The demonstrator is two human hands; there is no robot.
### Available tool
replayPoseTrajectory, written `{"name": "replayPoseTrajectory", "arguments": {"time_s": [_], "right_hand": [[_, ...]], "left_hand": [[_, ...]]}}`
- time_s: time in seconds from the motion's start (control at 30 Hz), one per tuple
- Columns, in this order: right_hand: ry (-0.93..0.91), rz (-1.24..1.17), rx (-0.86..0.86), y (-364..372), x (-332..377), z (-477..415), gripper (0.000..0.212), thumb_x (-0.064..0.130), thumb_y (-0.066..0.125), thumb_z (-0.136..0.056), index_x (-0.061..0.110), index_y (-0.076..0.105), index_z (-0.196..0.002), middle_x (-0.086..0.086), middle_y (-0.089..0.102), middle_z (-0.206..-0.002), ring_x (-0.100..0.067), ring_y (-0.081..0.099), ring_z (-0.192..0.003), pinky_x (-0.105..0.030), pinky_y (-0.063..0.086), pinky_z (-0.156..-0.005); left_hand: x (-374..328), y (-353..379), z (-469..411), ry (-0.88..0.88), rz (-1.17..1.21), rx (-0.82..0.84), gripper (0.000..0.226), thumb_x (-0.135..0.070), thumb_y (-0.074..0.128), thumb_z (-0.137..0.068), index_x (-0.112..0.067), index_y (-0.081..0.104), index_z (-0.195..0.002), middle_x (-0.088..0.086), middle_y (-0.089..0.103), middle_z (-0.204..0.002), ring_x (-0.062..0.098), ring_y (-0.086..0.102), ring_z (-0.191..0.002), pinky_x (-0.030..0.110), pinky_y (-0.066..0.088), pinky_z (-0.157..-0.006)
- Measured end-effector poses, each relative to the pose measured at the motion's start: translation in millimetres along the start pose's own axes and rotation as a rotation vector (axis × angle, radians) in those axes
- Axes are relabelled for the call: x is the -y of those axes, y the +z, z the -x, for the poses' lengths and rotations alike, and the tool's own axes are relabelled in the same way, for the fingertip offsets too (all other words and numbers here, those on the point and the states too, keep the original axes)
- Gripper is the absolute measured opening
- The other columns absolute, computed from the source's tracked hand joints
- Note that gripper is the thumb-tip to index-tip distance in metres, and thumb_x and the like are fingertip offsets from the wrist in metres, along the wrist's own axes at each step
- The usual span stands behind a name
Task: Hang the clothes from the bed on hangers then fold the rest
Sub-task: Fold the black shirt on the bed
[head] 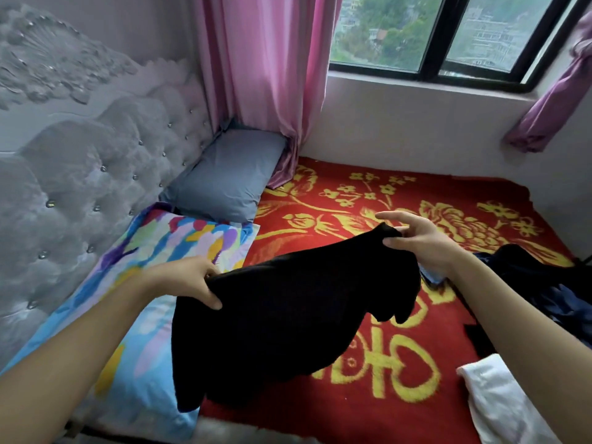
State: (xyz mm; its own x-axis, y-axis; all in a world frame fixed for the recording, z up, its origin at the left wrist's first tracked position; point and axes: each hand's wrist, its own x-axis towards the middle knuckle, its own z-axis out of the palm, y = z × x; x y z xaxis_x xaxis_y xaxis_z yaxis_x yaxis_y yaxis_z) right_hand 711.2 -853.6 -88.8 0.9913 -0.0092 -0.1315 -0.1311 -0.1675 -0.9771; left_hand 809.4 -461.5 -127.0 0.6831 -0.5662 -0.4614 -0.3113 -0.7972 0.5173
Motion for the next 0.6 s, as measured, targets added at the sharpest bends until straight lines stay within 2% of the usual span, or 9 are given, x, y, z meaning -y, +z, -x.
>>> {"name": "replayPoseTrajectory", "arguments": {"time_s": [0.03,0.07,0.17,0.2,0.23,0.3,0.4,0.5,0.6], "right_hand": [[0.018,0.03,0.008,-4,0,2,0.042,-0.01,0.06,-0.083,0.026,0.068,-0.104,-0.009,0.07,-0.09,-0.023,0.069,-0.079,-0.029,0.057,-0.068],[0.033,0.058,0.013,-7,0,4,0.043,-0.013,0.059,-0.082,0.024,0.068,-0.103,-0.008,0.069,-0.091,-0.02,0.069,-0.079,-0.026,0.056,-0.067],[0.036,0.121,-0.03,-14,1,10,0.046,-0.021,0.056,-0.079,0.018,0.068,-0.099,-0.006,0.066,-0.096,-0.009,0.068,-0.078,-0.019,0.054,-0.067],[0.028,0.136,-0.044,-15,2,11,0.047,-0.023,0.054,-0.078,0.016,0.068,-0.099,-0.005,0.066,-0.098,-0.006,0.068,-0.079,-0.017,0.053,-0.067],[0.021,0.149,-0.057,-16,4,12,0.048,-0.025,0.053,-0.077,0.015,0.067,-0.1,-0.003,0.065,-0.099,-0.004,0.068,-0.08,-0.015,0.052,-0.067],[0.01,0.163,-0.068,-18,9,13,0.05,-0.028,0.05,-0.076,0.009,0.066,-0.106,-0.002,0.065,-0.098,-0.002,0.067,-0.079,-0.014,0.051,-0.066],[0.036,0.099,-0.008,-22,17,16,0.049,-0.029,0.049,-0.075,0.001,0.061,-0.112,-0.004,0.067,-0.089,-0.007,0.068,-0.076,-0.017,0.053,-0.065],[0.089,0.038,0.127,-26,21,23,0.042,-0.026,0.053,-0.075,-0.001,0.062,-0.108,-0.009,0.071,-0.09,-0.019,0.07,-0.08,-0.023,0.055,-0.066],[0.19,0.158,0.227,-26,22,28,0.027,-0.019,0.058,-0.077,-0.003,0.066,-0.097,-0.011,0.072,-0.085,-0.02,0.071,-0.076,-0.023,0.055,-0.062]], "left_hand": [[0,-3,0,0.031,0.093,0.001,0.014,-0.021,0.081,-0.063,-0.028,0.069,-0.063,-0.012,0.061,-0.063,0.007,0.058,-0.065,0.014,0.041,-0.058],[-2,-5,1,0.058,0.227,-0.013,0.009,-0.021,0.08,-0.059,-0.024,0.072,-0.062,-0.012,0.061,-0.06,0.006,0.058,-0.061,0.013,0.042,-0.057],[-7,-7,-4,0.195,0.744,-0.059,0.019,-0.007,0.08,-0.058,-0.012,0.078,-0.077,0.0,0.07,-0.072,0.008,0.064,-0.062,0.014,0.049,-0.056],[-11,-6,-6,0.214,0.869,-0.085,0.016,-0.006,0.082,-0.059,-0.011,0.077,-0.074,0.001,0.07,-0.07,0.007,0.064,-0.058,0.014,0.05,-0.053],[-18,-5,-8,0.226,0.955,-0.123,0.01,-0.012,0.082,-0.059,-0.013,0.076,-0.067,0.0,0.068,-0.064,0.005,0.062,-0.052,0.013,0.048,-0.048],[-28,-7,-12,0.227,1.08,-0.247,0.02,-0.032,0.073,-0.064,-0.014,0.071,-0.059,0.0,0.063,-0.058,0.004,0.058,-0.046,0.012,0.046,-0.045],[-41,-17,-10,0.259,1.05,-0.466,0.011,-0.02,0.069,-0.071,-0.016,0.075,-0.062,-0.002,0.067,-0.058,0.005,0.06,-0.048,0.013,0.048,-0.047],[-47,-30,0,0.339,0.896,-0.711,0.029,-0.003,0.07,-0.075,-0.029,0.076,-0.062,-0.009,0.069,-0.059,0.0,0.062,-0.052,0.011,0.049,-0.053],[-50,-42,11,0.469,0.718,-0.895,0.043,0.0,0.07,-0.075,-0.042,0.074,-0.065,-0.019,0.066,-0.059,-0.007,0.059,-0.057,0.007,0.047,-0.061]]}}
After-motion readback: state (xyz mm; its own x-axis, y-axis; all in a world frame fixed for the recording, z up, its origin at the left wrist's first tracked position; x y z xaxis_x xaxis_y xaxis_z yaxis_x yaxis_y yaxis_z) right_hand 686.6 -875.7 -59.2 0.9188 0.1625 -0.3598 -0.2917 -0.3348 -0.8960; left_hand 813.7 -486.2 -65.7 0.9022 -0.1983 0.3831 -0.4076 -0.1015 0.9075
